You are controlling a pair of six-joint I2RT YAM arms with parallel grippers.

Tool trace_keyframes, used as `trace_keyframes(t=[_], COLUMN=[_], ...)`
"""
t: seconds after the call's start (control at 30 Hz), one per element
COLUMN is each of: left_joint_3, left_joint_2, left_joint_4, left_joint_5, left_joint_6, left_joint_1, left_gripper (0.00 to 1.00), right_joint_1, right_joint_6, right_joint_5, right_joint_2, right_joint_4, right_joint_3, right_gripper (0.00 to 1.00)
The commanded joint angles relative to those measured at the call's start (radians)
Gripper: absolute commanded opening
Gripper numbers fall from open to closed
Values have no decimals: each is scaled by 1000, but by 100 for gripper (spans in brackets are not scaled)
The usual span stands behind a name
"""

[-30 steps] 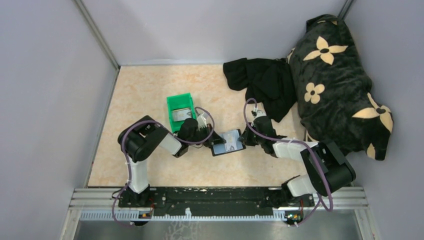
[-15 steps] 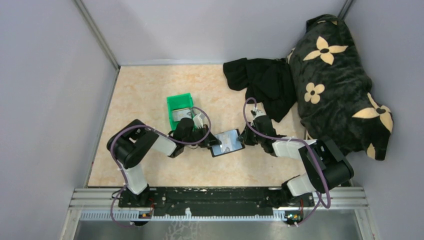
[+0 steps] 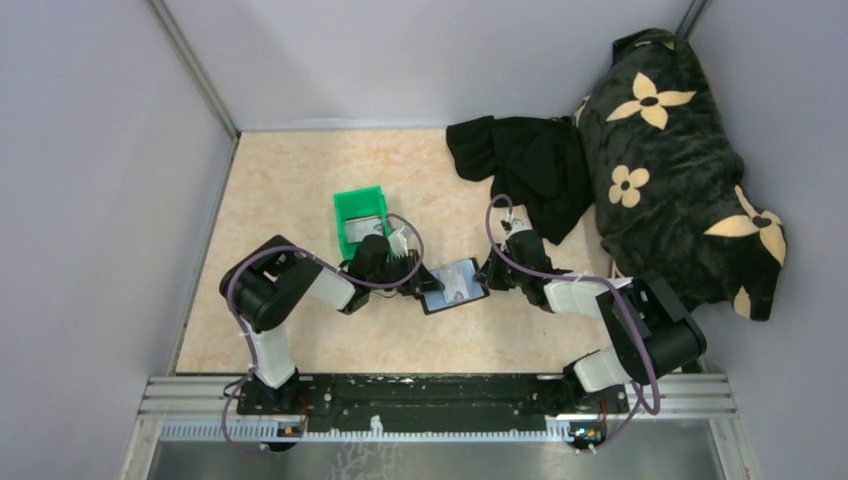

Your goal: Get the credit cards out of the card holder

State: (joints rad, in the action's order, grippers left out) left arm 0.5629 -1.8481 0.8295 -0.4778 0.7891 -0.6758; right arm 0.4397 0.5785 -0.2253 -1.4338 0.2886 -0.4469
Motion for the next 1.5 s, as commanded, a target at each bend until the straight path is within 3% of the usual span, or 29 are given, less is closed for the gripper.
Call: trace_keyframes(t=[0.0, 0.03, 0.13, 0.4, 0.7, 0.93, 1.1, 1.27, 1.47], left_joint_3=[39, 45, 61, 1, -92, -62, -39, -34, -7], left_joint_2=[-37, -40, -41, 24, 157, 335, 431, 446, 349], left_joint_4=[-4, -6, -21, 6, -88, -348, -434, -396, -352], left_joint_5=[-30, -33, -37, -40, -1, 115, 143, 95, 24], left_joint_6=[3, 2, 2, 15, -51, -167, -226, -224, -201], left_joint_1=[7, 7, 7, 25, 82, 96, 113, 123, 122], left_gripper=[20, 19, 0, 0, 0, 0, 0, 0, 0], right_joint_1=[-6, -6, -7, -6, -5, -6, -6, -6, -6], right_joint_6=[-24, -22, -20, -19, -30, -32, -33, -56, -97], right_joint_5=[18, 20, 21, 18, 10, -4, -15, -36, -78], right_joint_2=[-29, -30, -36, -54, -78, -97, -79, 21, 93], right_joint_4=[-70, -67, -62, -45, -35, -17, -16, -11, -44], right_joint_3=[31, 34, 41, 41, 20, 14, 10, 13, -27], right_gripper=[0, 0, 0, 0, 0, 0, 0, 0, 0])
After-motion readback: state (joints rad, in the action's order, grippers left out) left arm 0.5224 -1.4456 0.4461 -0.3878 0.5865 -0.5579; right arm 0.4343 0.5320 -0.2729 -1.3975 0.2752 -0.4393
